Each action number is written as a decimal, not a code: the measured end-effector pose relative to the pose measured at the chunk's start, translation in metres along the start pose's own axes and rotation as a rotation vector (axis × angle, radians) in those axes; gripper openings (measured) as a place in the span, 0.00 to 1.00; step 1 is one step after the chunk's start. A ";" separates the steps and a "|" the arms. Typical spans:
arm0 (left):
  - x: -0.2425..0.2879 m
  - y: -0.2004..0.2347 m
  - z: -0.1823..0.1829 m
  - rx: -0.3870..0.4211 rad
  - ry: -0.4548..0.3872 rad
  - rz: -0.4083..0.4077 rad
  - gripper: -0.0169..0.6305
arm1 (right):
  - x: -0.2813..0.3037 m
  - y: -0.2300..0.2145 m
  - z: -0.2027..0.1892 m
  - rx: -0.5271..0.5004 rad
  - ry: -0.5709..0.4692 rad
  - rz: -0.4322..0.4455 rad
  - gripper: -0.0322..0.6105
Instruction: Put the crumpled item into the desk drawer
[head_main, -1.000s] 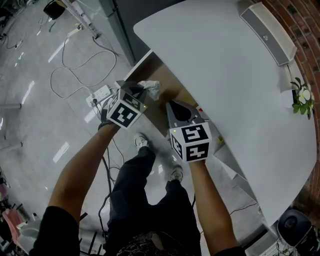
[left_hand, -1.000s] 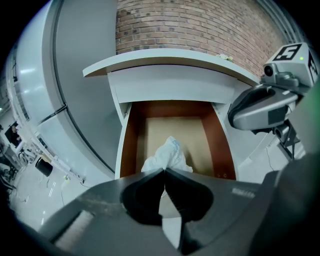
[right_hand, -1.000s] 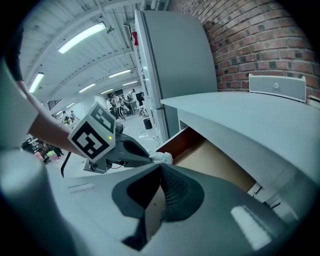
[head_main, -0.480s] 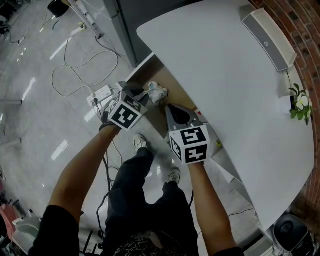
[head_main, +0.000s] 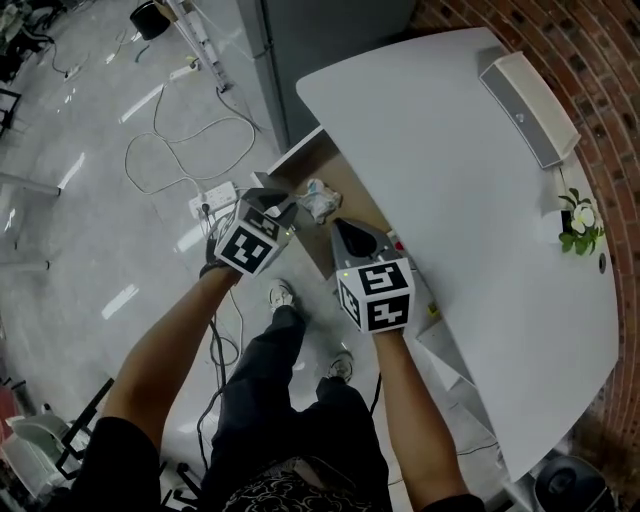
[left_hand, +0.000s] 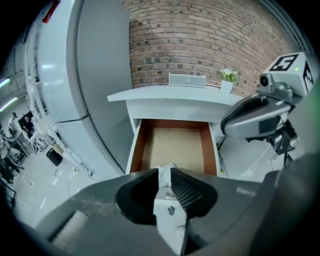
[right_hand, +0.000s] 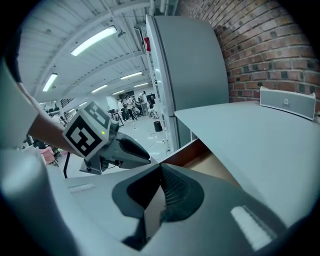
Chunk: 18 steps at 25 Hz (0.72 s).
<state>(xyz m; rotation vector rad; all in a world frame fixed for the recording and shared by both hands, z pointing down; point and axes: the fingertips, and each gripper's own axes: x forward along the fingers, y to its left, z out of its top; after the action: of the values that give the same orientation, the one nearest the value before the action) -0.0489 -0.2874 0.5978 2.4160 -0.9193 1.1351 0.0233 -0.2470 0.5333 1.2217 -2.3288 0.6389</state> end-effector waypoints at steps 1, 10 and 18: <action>-0.008 0.000 0.002 -0.007 -0.008 0.007 0.16 | -0.003 0.004 0.004 -0.001 -0.002 0.005 0.05; -0.079 0.012 0.031 -0.081 -0.103 0.102 0.16 | -0.021 0.023 0.051 -0.052 -0.050 0.043 0.05; -0.134 0.031 0.061 -0.167 -0.216 0.171 0.16 | -0.028 0.039 0.103 -0.108 -0.092 0.071 0.05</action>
<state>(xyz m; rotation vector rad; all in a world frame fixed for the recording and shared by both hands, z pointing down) -0.0990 -0.2870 0.4561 2.3912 -1.2562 0.8229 -0.0114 -0.2687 0.4271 1.1467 -2.4577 0.4820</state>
